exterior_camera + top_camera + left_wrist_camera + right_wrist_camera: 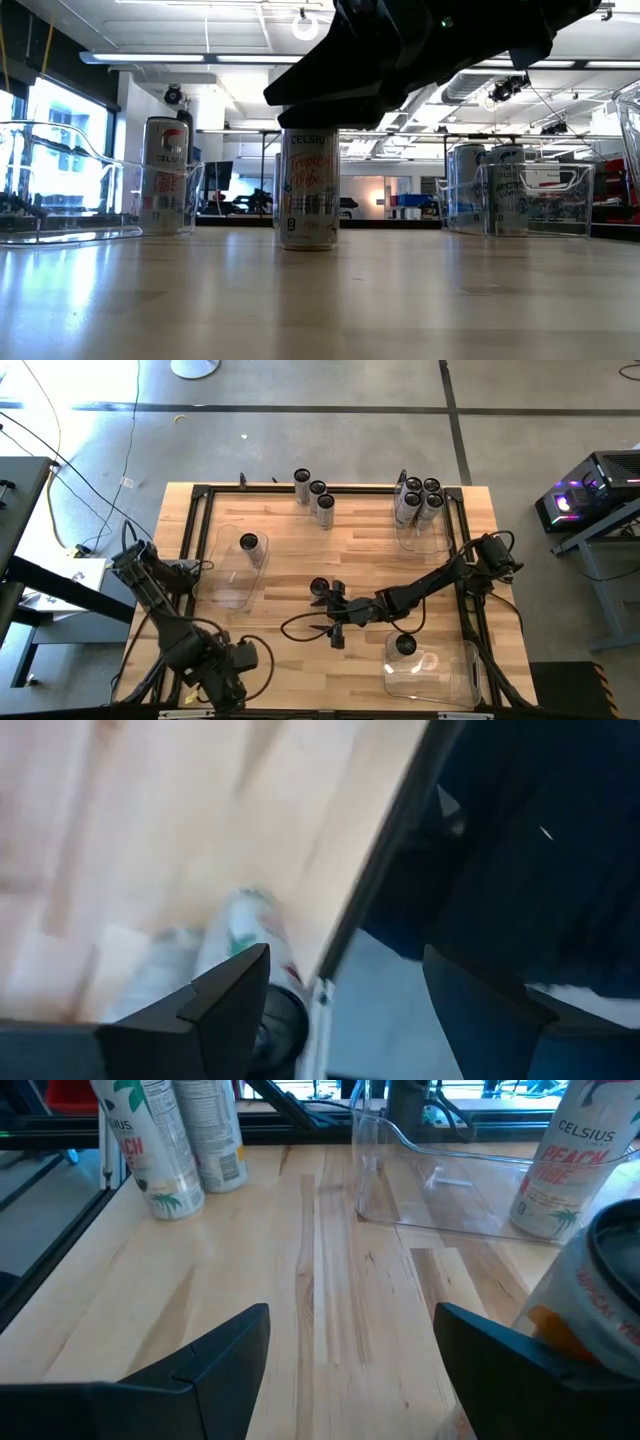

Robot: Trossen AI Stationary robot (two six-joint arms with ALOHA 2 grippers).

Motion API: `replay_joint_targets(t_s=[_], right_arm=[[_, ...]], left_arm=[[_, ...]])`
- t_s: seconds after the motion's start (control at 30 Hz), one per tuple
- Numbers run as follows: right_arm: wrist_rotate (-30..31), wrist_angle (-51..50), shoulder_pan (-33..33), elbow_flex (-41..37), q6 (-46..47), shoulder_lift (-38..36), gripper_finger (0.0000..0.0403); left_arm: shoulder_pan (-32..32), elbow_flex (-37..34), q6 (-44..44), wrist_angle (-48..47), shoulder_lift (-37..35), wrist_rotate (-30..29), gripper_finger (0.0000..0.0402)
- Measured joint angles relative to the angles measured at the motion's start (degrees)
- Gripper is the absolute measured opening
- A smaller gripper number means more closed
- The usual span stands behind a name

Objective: Sort soda cans
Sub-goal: Put the white-pink soda can into the middle transparent bin

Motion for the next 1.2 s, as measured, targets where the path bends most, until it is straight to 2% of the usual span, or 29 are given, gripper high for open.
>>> replay_joint_targets(t_s=[0.13, 0.33, 0.6, 0.87, 1.2], right_arm=[[-0.02, -0.02, 0.00, 0.00, 0.01, 0.00, 0.0277], [-0.02, -0.02, 0.00, 0.00, 0.73, 0.00, 0.0277], [-0.04, -0.01, 0.04, 0.00, 1.67, 0.00, 0.0277], [-0.06, -0.02, 0.55, 0.00, 1.68, 0.00, 0.0277], [-0.07, 0.00, 0.52, 0.00, 1.60, 0.00, 0.0277]], left_arm=[[0.93, 0.00, -0.20, -3.59, 0.00, -5.61, 0.0260], [4.32, 0.00, 7.75, -3.56, 0.00, -5.89, 0.0266], [5.88, 0.00, 14.06, -4.54, 0.00, -3.46, 0.0312], [2.50, 0.00, 12.85, -4.70, 0.63, 0.98, 0.0329], [-1.57, -0.07, 8.15, -8.85, 5.73, 0.21, 0.0329]])
